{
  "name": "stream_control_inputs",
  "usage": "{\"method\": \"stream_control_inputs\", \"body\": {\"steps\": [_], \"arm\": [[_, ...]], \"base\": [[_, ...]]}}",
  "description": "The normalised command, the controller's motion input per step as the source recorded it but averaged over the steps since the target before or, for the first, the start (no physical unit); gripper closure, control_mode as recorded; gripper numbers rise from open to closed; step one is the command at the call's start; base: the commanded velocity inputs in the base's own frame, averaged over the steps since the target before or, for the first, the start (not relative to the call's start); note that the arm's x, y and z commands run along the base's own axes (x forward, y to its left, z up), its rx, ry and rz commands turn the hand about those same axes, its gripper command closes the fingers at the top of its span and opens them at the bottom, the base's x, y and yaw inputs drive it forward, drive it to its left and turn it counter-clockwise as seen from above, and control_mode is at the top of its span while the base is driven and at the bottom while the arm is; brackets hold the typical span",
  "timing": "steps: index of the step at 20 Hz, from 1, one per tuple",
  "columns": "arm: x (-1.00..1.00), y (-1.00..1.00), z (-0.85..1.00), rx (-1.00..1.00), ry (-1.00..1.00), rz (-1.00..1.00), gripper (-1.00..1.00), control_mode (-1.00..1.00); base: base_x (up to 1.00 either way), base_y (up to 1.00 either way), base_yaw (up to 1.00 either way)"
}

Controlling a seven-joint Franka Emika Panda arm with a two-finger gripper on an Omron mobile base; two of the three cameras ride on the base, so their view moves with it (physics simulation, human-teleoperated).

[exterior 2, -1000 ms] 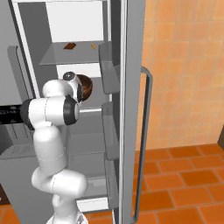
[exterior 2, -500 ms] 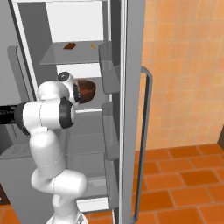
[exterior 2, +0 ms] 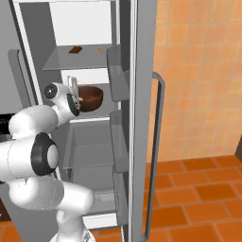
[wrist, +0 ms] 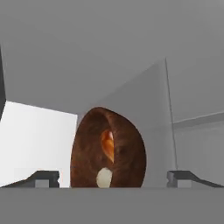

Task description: Pick the chicken drumstick and garlic from their plates and place them in the bowl. Then put the bowl in the fridge.

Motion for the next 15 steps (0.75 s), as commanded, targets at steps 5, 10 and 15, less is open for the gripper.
{"method": "stream_control_inputs", "body": {"steps": [5, 10, 15], "arm": [[-1.0, -0.21, 1.0, 0.1, -0.17, -0.15, -1.0, -1.0], [-1.0, -0.42, 1.0, 0.16, -0.1, -0.06, -1.0, -1.0], [-1.0, -0.53, 1.0, 0.19, -0.14, 0.0, -1.0, -1.0]], "base": [[0.0, 0.0, 0.0], [0.0, 0.0, 0.0], [0.0, 0.0, 0.0]]}}
